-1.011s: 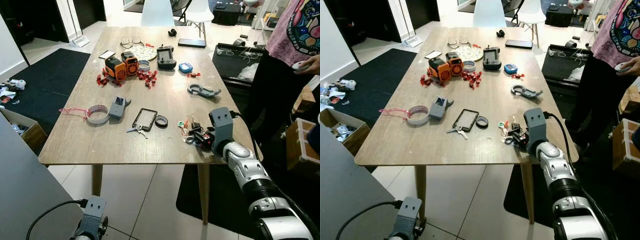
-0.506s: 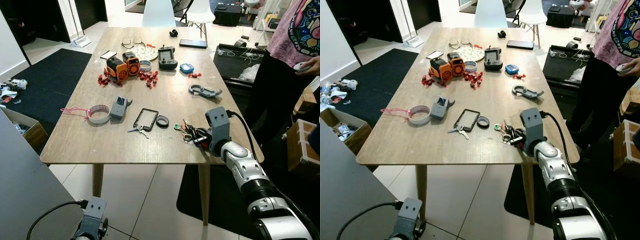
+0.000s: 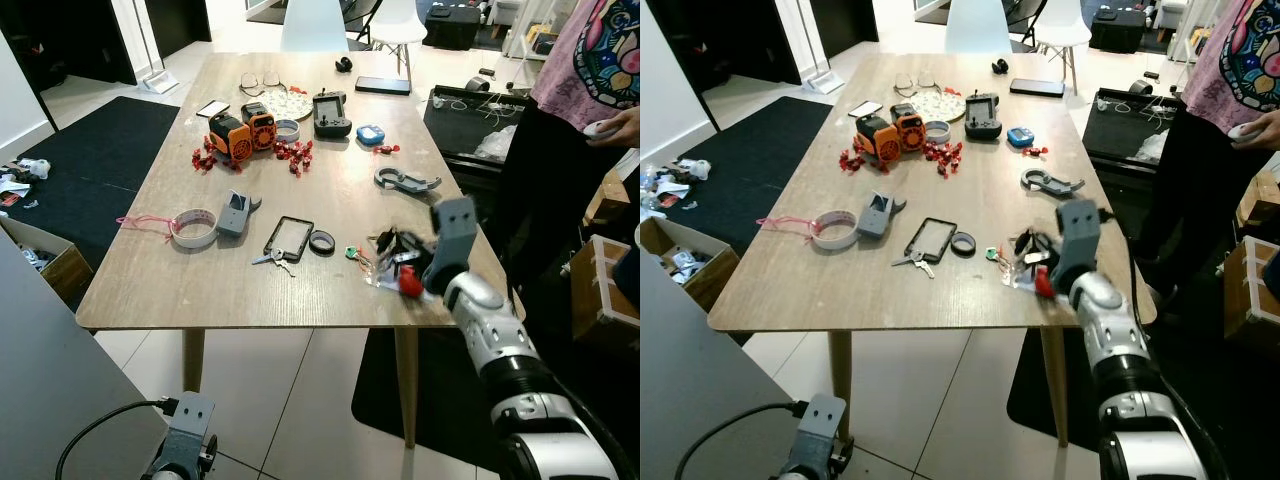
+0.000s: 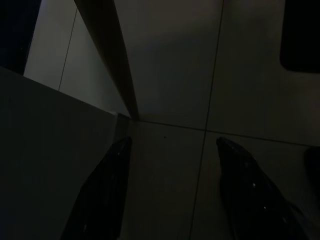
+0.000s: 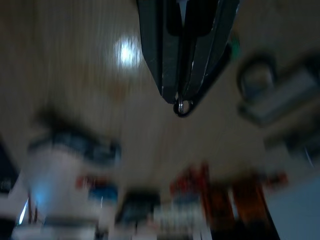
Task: Hang keys on a hook
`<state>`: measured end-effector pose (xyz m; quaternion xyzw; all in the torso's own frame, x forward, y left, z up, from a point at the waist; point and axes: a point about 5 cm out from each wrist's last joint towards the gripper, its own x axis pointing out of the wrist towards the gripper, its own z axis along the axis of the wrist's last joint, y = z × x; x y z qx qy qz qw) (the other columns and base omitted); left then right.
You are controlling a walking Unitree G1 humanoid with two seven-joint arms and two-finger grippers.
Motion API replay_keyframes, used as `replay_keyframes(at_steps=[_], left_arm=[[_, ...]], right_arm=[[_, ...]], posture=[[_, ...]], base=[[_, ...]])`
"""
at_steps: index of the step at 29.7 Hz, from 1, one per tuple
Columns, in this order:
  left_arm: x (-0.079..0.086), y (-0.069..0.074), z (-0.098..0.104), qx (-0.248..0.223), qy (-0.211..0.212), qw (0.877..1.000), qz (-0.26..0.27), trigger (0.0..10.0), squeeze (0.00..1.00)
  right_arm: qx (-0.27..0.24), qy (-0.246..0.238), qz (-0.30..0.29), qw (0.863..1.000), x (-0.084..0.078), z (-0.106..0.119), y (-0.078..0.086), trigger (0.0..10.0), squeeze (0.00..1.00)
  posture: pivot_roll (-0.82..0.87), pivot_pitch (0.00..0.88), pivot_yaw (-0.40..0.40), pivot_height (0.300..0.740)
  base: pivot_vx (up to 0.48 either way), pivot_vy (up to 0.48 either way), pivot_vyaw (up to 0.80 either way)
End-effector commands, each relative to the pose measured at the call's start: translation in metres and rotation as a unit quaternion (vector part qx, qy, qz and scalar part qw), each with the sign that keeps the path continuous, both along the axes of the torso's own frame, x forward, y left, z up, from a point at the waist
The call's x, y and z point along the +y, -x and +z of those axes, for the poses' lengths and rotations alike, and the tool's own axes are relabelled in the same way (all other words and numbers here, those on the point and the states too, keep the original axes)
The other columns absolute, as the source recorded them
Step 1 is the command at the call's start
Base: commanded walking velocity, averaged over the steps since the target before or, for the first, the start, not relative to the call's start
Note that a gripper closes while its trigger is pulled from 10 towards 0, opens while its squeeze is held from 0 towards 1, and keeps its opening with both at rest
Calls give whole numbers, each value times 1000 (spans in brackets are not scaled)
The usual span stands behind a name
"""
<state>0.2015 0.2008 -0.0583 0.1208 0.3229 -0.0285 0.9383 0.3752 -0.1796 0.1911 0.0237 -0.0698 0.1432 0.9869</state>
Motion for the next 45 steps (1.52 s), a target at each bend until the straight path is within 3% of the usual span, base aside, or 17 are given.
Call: replay_keyframes(at_steps=[1,8,19,22,23,25,27,28,32,33,36,40,41,42,43,44,45], left_arm=[[5,6,-3,12,-6,1000,-4,10000,0],[8,3,-1,8,-9,1000,-5,10000,0],[10,3,-1,7,-10,1000,-3,10000,0],[10,3,-2,8,-9,1000,-3,10000,0],[10,3,-2,8,-9,1000,-3,10000,0],[9,3,-2,8,-13,1000,-14,10000,0],[8,3,-2,8,-13,1000,-15,10000,0],[8,2,-2,8,-12,1000,-15,10000,0],[6,1,-1,7,-10,1000,-13,10000,0],[5,1,-1,6,-9,1000,-13,10000,0],[4,1,-1,6,-5,1000,-14,10000,0],[3,1,-2,7,-2,1000,-15,10000,0],[2,1,-2,10,2,1000,-15,10000,0],[2,1,-3,14,5,1000,-14,10000,0],[2,1,-3,14,5,1000,-14,10000,0],[2,1,-3,16,6,1000,-15,10000,0],[2,1,-3,16,6,1000,-15,10000,0]], right_arm=[[-34,-21,2,999,1,16,-1,0,0],[-55,-24,17,998,4,32,-3,0,0],[-41,0,33,999,10,37,-5,0,0],[-14,147,20,989,8,34,-7,0,0],[-14,147,20,989,8,34,-7,0,0],[8,228,21,974,6,28,-8,0,0],[22,207,32,978,7,26,-8,0,0],[29,163,40,985,10,26,-8,0,0],[43,145,31,988,9,21,-9,0,0],[44,166,27,985,8,20,-8,0,0],[52,165,26,985,7,18,-8,0,0],[72,137,28,988,7,17,-8,0,0],[106,32,32,993,7,18,-9,0,0],[130,-80,42,987,8,21,-11,0,0],[130,-80,42,987,8,21,-11,0,0],[145,-182,52,971,9,25,-12,0,0],[145,-182,52,971,9,25,-12,0,0]], posture=[[60,78,7,740],[59,59,3,740],[56,45,-2,740],[53,42,-4,740],[53,42,-4,740],[51,44,-5,740],[51,44,-5,740],[49,44,-6,740],[51,45,-8,740],[51,46,-8,740],[50,48,-7,740],[50,49,-8,740],[49,52,-8,740],[52,54,-8,740],[52,54,-8,740],[50,55,-9,740],[50,55,-9,740]], base=[[0,0,0],[0,0,0],[0,0,0],[0,0,0],[0,0,0],[0,0,0],[0,0,0],[0,0,0],[0,0,0],[0,0,0],[0,0,0],[0,0,0],[0,0,0],[0,0,0],[0,0,0],[0,0,0],[0,0,0]])
